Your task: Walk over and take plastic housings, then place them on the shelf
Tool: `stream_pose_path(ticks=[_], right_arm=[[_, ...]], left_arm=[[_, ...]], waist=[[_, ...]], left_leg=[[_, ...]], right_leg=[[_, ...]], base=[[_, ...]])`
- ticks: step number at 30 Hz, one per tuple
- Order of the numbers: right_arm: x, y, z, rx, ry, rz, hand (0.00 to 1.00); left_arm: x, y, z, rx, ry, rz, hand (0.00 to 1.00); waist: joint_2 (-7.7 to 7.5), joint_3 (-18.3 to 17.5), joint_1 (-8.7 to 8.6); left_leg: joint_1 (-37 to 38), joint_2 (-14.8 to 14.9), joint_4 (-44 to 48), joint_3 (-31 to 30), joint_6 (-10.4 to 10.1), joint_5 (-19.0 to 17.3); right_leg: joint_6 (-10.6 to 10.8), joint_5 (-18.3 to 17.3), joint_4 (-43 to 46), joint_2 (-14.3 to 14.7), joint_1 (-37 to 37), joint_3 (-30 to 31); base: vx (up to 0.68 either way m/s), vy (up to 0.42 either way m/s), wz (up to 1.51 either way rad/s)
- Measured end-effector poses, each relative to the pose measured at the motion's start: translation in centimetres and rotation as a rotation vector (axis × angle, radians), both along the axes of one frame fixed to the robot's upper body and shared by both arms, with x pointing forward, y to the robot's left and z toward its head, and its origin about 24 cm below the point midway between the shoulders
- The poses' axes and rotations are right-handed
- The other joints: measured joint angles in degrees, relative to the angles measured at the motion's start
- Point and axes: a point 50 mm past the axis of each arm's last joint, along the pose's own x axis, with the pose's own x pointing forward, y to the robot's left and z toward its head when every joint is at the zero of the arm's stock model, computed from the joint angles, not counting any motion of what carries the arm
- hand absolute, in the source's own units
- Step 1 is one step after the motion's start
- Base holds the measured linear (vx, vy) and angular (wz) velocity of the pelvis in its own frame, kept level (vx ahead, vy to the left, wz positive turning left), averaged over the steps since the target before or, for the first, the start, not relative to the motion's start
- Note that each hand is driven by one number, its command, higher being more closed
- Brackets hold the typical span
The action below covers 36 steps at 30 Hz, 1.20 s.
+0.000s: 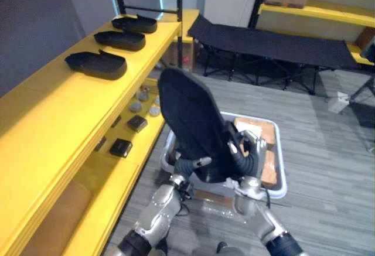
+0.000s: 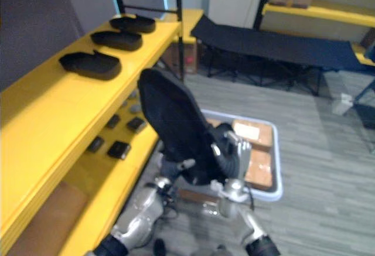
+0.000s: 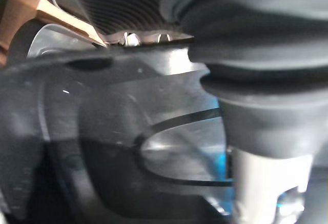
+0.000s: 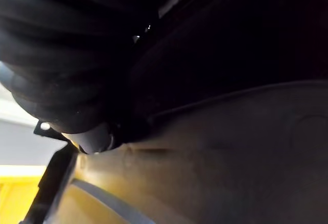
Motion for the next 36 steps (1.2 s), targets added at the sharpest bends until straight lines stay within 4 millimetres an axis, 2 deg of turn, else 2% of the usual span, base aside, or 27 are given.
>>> stream_pose_path(ticks=[10,15,22,23,26,29,34,36], right_arm=[[-0.5,1.0,-0.3,0.065,0.001,0.0,1.0],[0.1,1.5,1.4,0.095,-0.09,0.054,1.0],[1.2,1.2,3.6,0.082,-0.195,0.088,1.0],[1.4,1.2,3.9,0.083,-0.206,0.091,0.0],[1.7,1.0,4.5,0.079,-0.241,0.124,0.0],[1.6,1.1,4.7,0.098,-0.227,0.198,0.0],[1.7,1.1,4.8,0.085,-0.203,0.223,0.0],[1.8,1.0,4.6,0.164,-0.145,0.254,0.0]], left_arm=[[0.4,0.4,1.1,-0.092,-0.05,0.114,1.0],[0.8,0.6,2.5,-0.161,-0.117,0.145,1.0],[2.0,0.3,4.8,-0.195,-0.22,0.141,1.0],[2.1,0.3,5.2,-0.197,-0.235,0.138,1.0],[2.6,0.1,6.1,-0.206,-0.277,0.135,1.0],[3.2,0.2,8.0,-0.228,-0.365,0.135,1.0],[3.0,0.6,9.1,-0.192,-0.437,0.156,1.0],[2.8,0.7,9.5,-0.157,-0.479,0.18,1.0]], waist=[[-0.16,0.05,-0.15],[-0.35,1.68,-0.29],[-0.34,6.13,-0.52],[-0.32,7.09,-0.53],[0.41,8.94,-0.53],[0.82,11.49,-0.58],[0.93,12.75,-0.62],[0.93,12.75,-0.51]], left_leg=[[-2.66,0.01,0.29,0.09,-0.11,0.37],[-3.51,0.08,0.32,0.77,-0.22,0.11],[-5.79,0.06,2.2,2.0,0.23,-0.5],[-6.52,0.1,4.06,2.04,0.24,-1.37],[-9.32,0.29,9.95,2.11,0.29,-4.53],[-11.43,1.27,15.52,2.15,0.31,-7.61],[-12.11,1.68,18.03,2.39,0.4,-9.31],[-12.13,1.7,18.43,2.33,0.42,-9.62]], right_leg=[[-0.1,0.03,1.12,-0.07,-2.93,0.11],[-0.23,-0.06,1.87,-0.04,-4.57,1.14],[-0.39,-0.14,3.05,-0.24,-7.29,2.49],[-0.4,-0.13,3.26,-0.31,-7.26,2.59],[-0.54,-0.23,4.19,-0.32,-7.87,2.88],[-1.04,-0.56,5.43,0.18,-8.17,3.33],[-1.44,-1.3,5.86,0.47,-8.19,4.34],[-1.6,-1.83,6.19,0.44,-8.17,4.37]], base=[[0.0,0.0,0.0],[-0.01,0.007,-0.07],[0.01,0.011,-0.08],[0.03,0.009,-0.01],[0.04,0.015,-0.04],[0.02,0.011,-0.06],[0.0,0.011,-0.06],[0.0,0.0,0.0]])
